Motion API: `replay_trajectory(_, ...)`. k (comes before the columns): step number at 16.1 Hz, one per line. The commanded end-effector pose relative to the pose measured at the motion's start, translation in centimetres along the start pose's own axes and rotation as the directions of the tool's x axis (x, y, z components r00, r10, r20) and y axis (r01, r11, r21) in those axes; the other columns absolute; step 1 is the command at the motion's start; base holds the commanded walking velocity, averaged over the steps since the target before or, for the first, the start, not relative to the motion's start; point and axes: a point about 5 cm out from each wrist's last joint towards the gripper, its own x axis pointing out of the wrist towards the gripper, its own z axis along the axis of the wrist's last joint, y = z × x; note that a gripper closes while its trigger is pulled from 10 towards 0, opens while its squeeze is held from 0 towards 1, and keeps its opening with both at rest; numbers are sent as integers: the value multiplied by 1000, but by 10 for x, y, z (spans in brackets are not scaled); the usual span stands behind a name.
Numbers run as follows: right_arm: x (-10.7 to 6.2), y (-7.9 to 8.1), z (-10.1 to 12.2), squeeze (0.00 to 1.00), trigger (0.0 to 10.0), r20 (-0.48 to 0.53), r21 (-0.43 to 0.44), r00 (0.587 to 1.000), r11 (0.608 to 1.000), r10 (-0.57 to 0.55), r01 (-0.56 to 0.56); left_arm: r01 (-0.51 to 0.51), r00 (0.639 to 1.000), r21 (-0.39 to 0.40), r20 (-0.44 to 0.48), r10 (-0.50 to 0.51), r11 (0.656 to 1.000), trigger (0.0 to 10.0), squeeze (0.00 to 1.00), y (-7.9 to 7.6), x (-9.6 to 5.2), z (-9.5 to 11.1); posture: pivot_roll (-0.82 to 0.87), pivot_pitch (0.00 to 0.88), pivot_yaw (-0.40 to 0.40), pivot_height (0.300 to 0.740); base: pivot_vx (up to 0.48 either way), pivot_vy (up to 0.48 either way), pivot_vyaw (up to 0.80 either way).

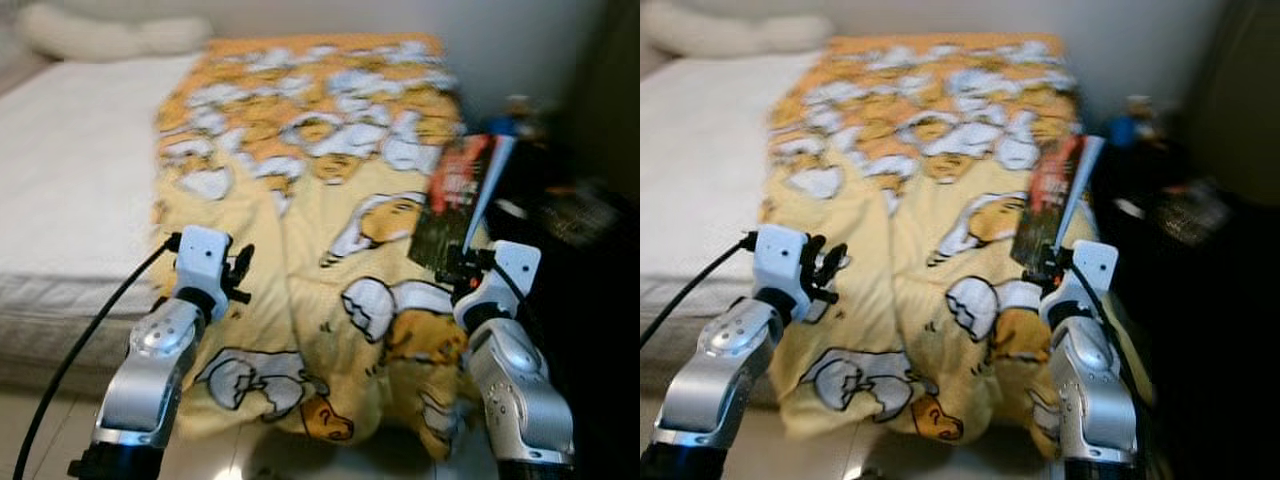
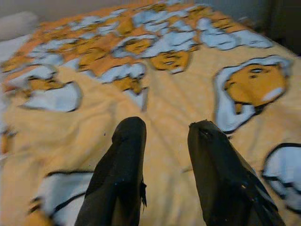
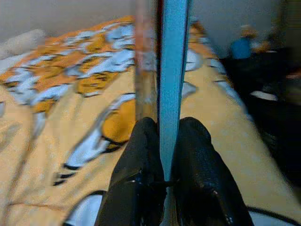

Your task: Clean up the room

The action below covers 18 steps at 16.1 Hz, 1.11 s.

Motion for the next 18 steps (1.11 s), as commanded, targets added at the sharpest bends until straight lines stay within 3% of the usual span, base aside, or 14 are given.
replay_trajectory(1,1,1,11,0,10000,43,3,999,1000,0,0,-12,1000,6,3,12,1000,10000,27,3,-2,1,-71,0,61,740,0,360,-688)
replay_trajectory(7,0,5,9,0,10000,26,6,1000,1000,7,-7,-21,1000,3,-5,21,1000,10000,31,6,-4,-1,-64,0,57,740,0,369,-684)
replay_trajectory(18,-2,7,4,0,10000,13,-5,1000,1000,-9,9,-3,1000,17,-1,3,1000,10000,31,7,-2,3,-37,0,72,740,0,377,0)
